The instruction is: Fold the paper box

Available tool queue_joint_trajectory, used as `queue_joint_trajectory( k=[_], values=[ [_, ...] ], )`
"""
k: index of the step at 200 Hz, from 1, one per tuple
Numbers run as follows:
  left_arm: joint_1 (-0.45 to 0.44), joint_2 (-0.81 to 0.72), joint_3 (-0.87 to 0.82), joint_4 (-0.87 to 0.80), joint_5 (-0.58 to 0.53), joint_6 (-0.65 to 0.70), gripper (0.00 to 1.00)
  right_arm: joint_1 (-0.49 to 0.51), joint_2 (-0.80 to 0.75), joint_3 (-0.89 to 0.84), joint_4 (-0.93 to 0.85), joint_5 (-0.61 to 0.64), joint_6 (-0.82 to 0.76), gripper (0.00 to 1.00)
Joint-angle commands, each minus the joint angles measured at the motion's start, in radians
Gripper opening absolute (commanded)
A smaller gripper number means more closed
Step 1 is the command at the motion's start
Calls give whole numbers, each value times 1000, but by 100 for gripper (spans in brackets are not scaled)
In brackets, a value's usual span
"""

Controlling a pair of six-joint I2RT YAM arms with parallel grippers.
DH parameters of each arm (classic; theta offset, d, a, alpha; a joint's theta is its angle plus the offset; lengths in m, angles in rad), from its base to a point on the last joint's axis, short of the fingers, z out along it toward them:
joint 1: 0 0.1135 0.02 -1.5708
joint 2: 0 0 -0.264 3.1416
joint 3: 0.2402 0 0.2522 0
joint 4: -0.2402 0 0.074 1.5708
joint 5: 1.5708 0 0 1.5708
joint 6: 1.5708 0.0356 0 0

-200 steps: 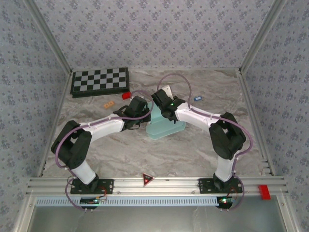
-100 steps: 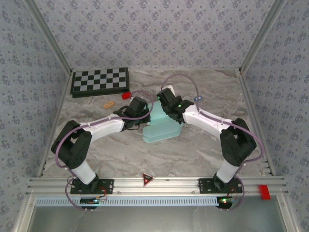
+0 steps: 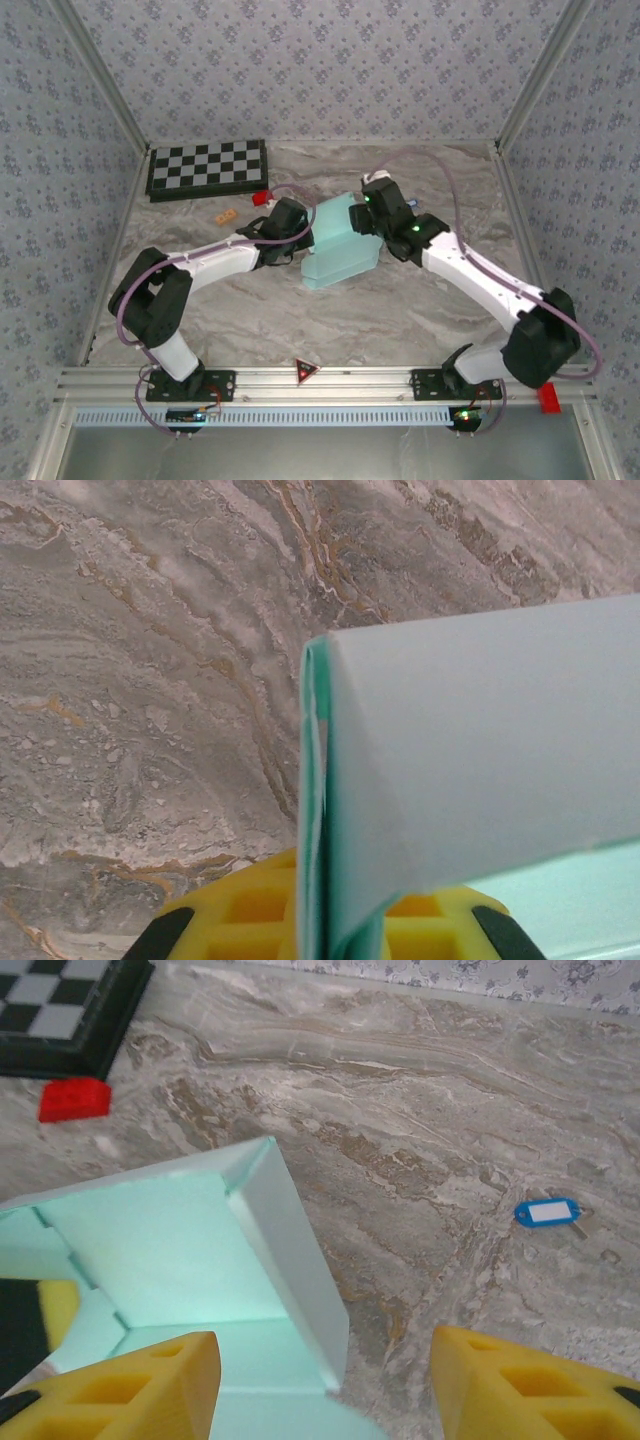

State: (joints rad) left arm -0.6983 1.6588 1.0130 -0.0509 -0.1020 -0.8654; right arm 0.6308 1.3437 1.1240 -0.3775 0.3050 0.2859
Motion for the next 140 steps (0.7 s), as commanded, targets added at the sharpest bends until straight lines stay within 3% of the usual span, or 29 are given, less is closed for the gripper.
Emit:
queue_joint_trajectory(
  k=[1, 38, 64, 92, 140],
  values=[
    [-9, -14, 20, 31, -33, -110, 0, -21, -88, -30, -48, -77, 85, 60],
    [-20, -26, 14, 14, -88, -274, 0, -51, -233, -92, -76, -168, 155, 61],
    [-37, -38, 30, -66, -152, -423, 0, -60, -312, -130, -66, -166, 205, 61],
    [-54, -44, 68, -183, -184, -567, 0, -50, -358, -176, -93, -160, 420, 58],
    [-90, -39, 104, -273, -205, -718, 0, 52, -367, -284, 76, -183, 487, 56]
  ],
)
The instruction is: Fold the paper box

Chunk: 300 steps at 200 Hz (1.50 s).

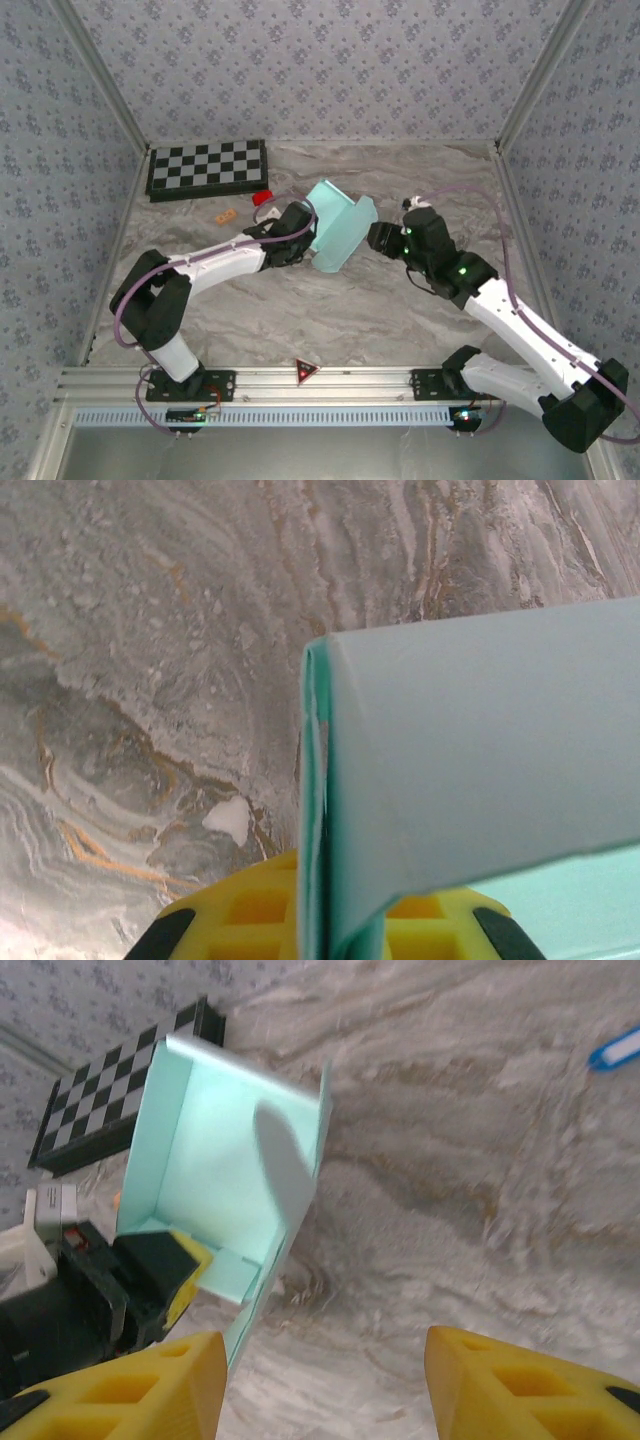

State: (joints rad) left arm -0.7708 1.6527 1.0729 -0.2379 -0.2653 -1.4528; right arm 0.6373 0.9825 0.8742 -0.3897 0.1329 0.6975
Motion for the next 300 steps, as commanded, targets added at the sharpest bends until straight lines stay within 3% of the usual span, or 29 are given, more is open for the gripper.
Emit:
queue_joint_trajectory(
  k=[1, 72, 107, 175, 242, 270, 300],
  values=[
    [-18, -31, 46, -88, -43, -132, 0, 48, -6, -35, 90, -10, 76, 57],
    [-34, -28, 42, -100, -50, -148, 0, 80, 99, -12, 142, -15, 94, 58],
    [-38, -33, 35, -99, -55, -152, 0, 85, 138, 1, 142, 6, 109, 52],
    [-45, -33, 31, -88, -46, -160, 0, 89, 184, 22, 120, 50, 161, 16],
    [-59, -26, 8, -30, 13, -152, 33, 92, 194, 59, 47, 144, 196, 10],
    [-59, -28, 23, -24, 37, -100, 53, 89, 209, 93, -17, 163, 178, 10],
    [-60, -42, 26, -8, 47, -18, 65, 75, 231, 131, -85, 157, 132, 9]
  ],
)
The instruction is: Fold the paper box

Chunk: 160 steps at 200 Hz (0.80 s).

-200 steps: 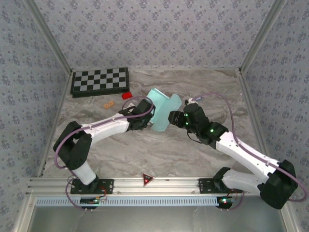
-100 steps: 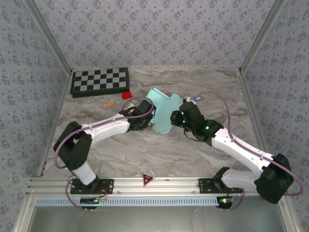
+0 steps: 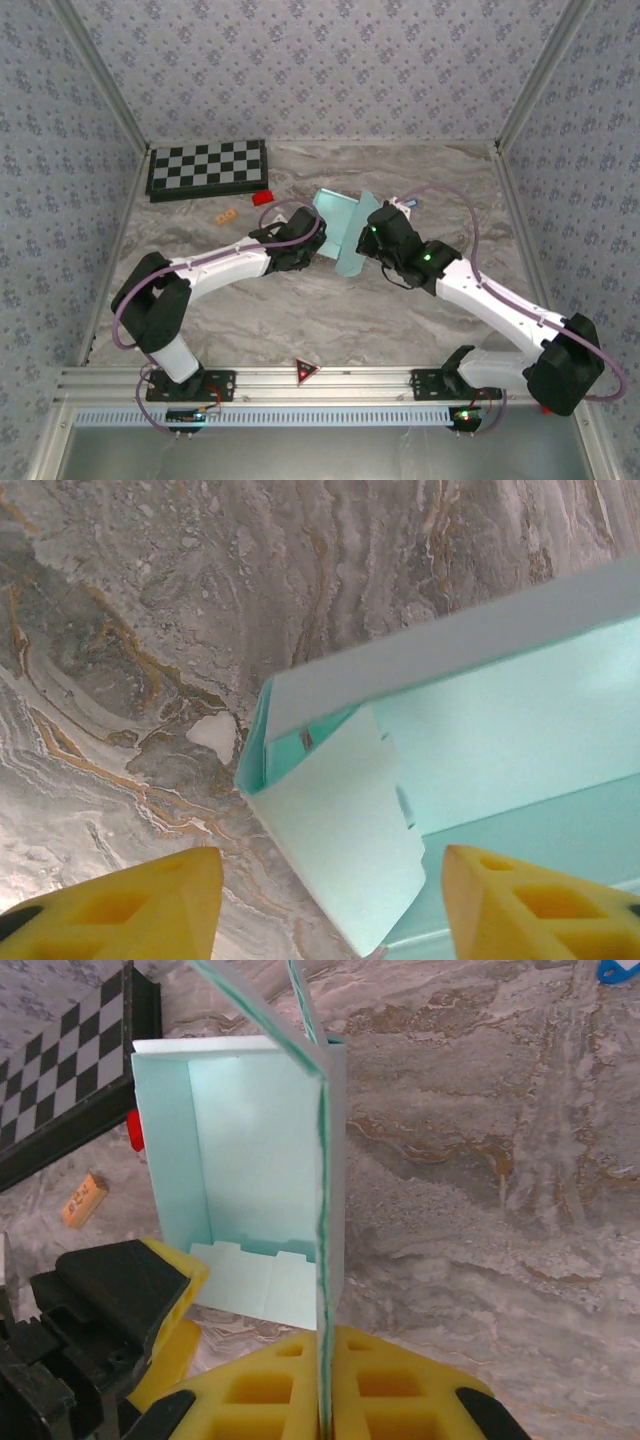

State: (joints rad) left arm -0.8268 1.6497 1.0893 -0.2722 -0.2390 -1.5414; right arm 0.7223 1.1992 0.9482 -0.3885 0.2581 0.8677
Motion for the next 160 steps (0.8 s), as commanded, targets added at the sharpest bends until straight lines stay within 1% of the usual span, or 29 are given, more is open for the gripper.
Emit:
queue_joint_trajectory(
  k=[1, 23, 57, 66, 70, 86, 114, 117, 143, 160],
  values=[
    [-4, -39, 10, 28, 22, 73, 65, -11, 15, 57, -89, 29, -41, 9],
    [-5, -60, 2, 49, 24, 132, 70, -44, 37, 85, -127, -8, -90, 8],
    [-4, -104, -11, 43, 0, 265, 72, -104, 85, 141, -187, -96, -204, 6],
    [-3, -116, -9, 32, -17, 318, 72, -118, 99, 159, -203, -121, -230, 5],
    [-2, -121, -7, 24, -24, 342, 72, -128, 103, 169, -208, -135, -278, 5],
    [7, -130, 18, -26, -36, 454, 72, -154, 121, 196, -244, -177, -369, 5],
    [26, -145, 54, -120, -31, 696, 73, -171, 145, 236, -302, -212, -550, 5],
    [28, -149, 52, -125, -34, 721, 73, -172, 147, 270, -311, -218, -571, 5],
    [52, -213, -4, -117, -42, 873, 74, -188, 181, 348, -400, -254, -737, 4],
    [89, -260, -39, -102, 8, 947, 74, -199, 211, 394, -455, -278, -831, 4]
  ],
)
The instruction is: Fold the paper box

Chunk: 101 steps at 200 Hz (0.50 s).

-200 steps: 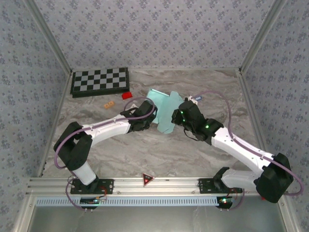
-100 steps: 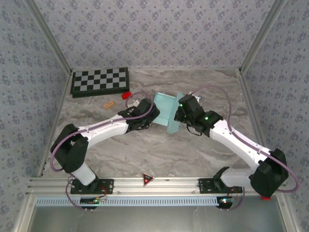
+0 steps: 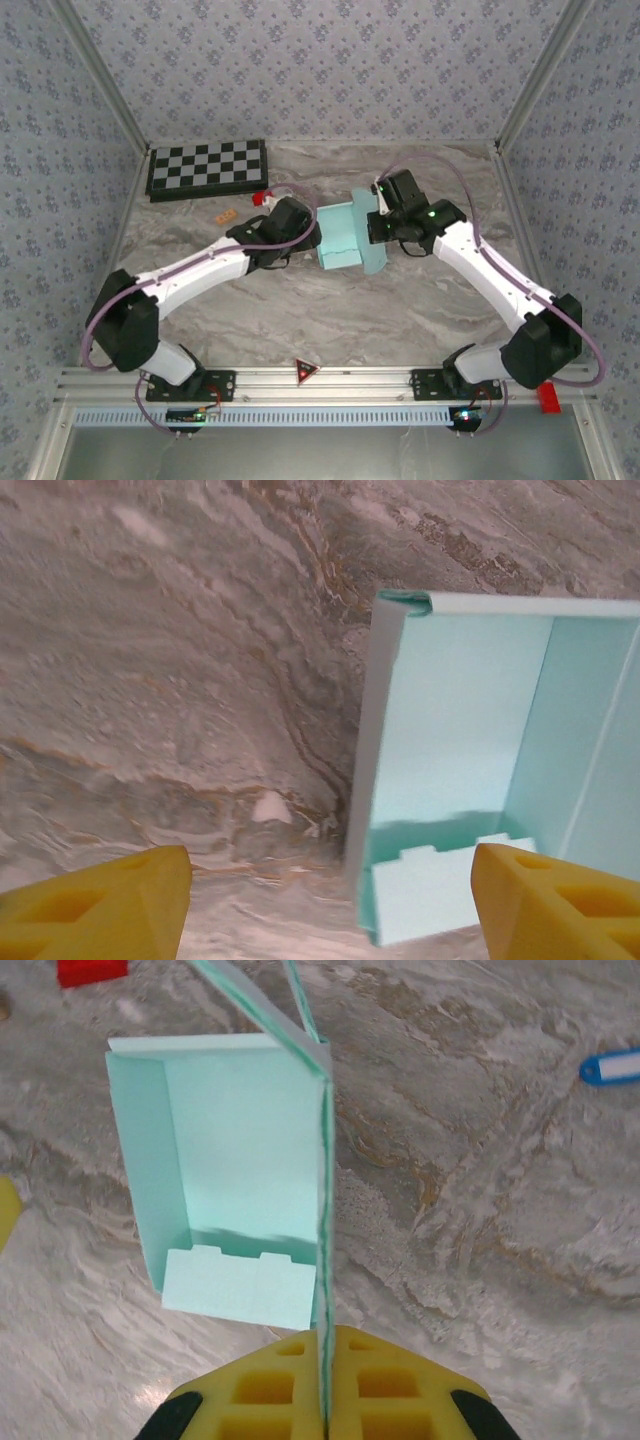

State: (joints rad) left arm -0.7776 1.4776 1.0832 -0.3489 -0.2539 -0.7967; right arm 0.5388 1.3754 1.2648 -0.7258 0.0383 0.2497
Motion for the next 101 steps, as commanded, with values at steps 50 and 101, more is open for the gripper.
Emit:
queue_joint_trajectory(
  k=[50, 101],
  values=[
    [148, -215, -112, -38, 117, 325, 75, -32, 152, 236, -310, -62, -419, 4],
    [234, -330, -204, 0, 199, 334, 75, -24, 226, 358, -422, -91, -692, 8]
  ],
)
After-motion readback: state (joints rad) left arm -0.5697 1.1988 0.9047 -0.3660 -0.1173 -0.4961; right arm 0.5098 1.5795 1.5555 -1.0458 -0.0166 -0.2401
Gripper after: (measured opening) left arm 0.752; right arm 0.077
